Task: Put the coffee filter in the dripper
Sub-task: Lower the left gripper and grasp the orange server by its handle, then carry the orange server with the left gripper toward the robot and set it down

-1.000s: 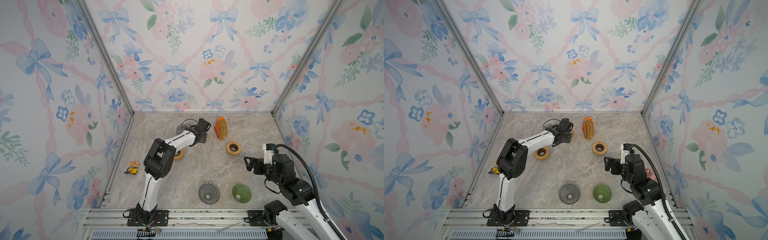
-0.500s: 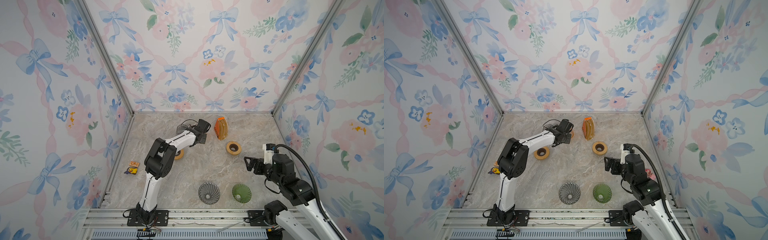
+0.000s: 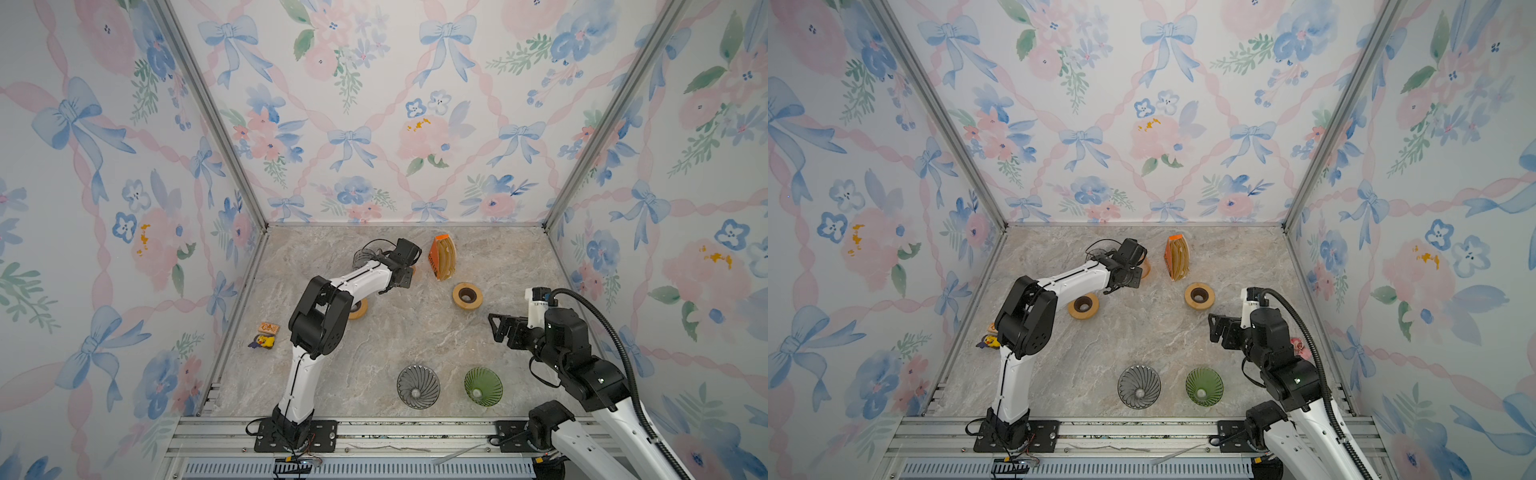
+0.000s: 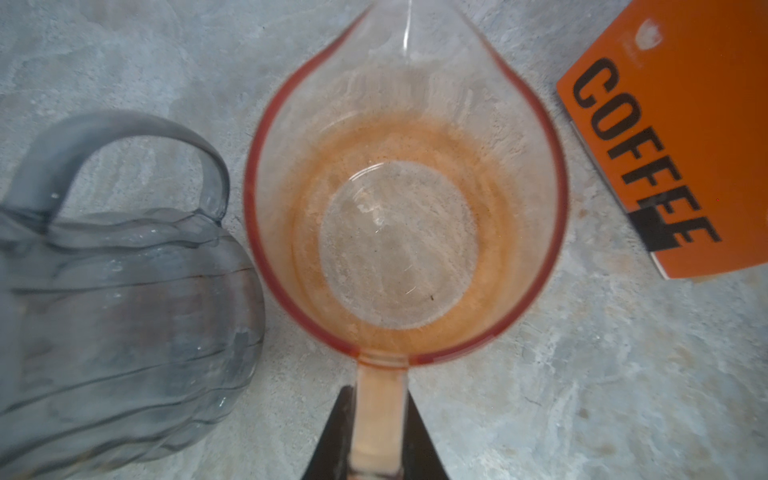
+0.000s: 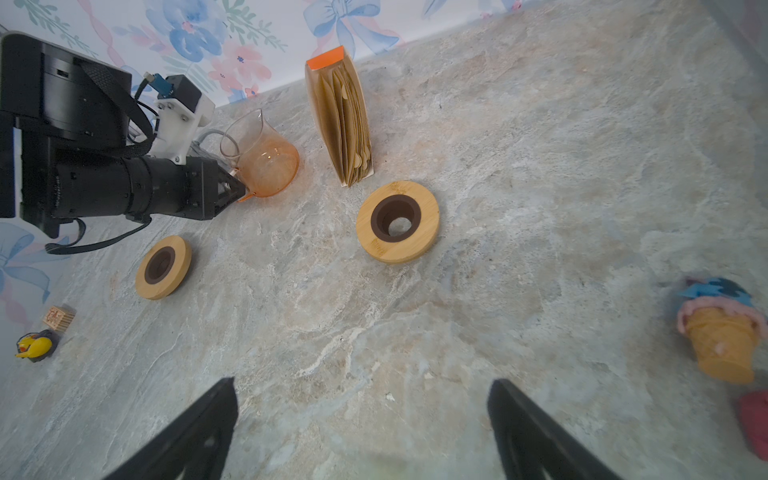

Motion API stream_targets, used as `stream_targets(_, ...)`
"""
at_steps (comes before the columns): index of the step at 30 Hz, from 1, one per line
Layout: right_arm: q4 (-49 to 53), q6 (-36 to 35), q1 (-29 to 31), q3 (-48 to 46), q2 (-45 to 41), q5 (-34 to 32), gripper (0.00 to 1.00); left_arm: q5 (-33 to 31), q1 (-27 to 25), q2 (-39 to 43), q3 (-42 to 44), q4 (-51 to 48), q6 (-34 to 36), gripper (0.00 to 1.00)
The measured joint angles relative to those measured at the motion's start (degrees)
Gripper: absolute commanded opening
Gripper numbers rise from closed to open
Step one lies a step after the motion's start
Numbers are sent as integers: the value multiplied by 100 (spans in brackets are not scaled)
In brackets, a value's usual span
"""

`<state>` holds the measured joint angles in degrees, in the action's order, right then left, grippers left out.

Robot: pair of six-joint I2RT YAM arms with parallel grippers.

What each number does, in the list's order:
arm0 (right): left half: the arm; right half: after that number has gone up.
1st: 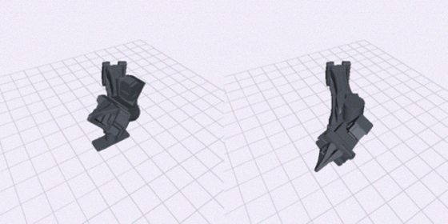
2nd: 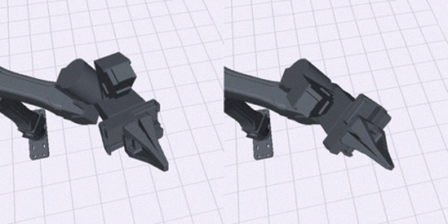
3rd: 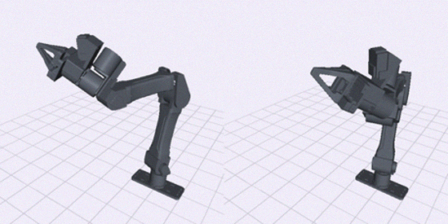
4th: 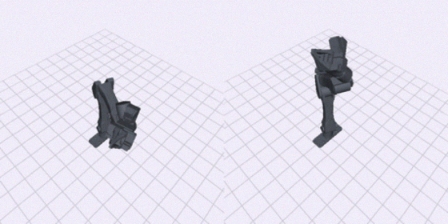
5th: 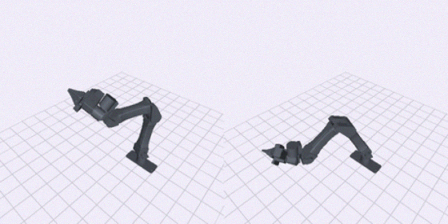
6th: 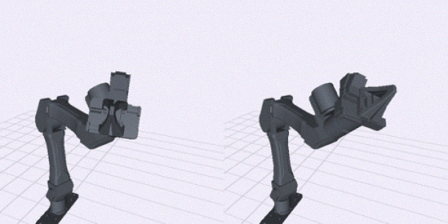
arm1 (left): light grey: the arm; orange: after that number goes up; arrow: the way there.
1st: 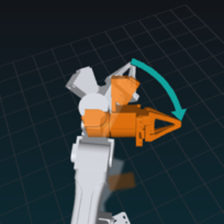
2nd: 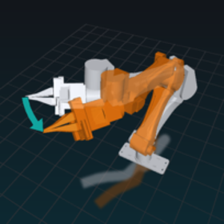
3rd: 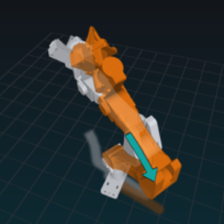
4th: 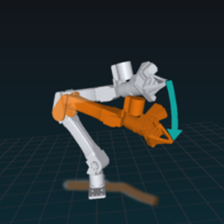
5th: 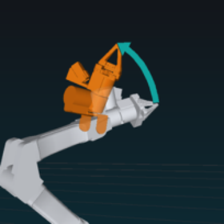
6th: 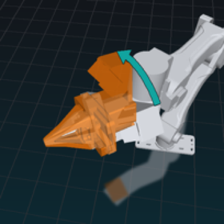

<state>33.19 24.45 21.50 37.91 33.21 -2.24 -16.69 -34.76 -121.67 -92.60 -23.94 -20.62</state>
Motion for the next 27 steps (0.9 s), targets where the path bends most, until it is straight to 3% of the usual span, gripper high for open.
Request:
stream_targets(10,136,0,0,0,2,-13,96,133,-177,476,527,-83,240,17)
stream_targets(27,549,2,76,203,-28,-2,96,413,-931,1196,1355,-149,393,17)
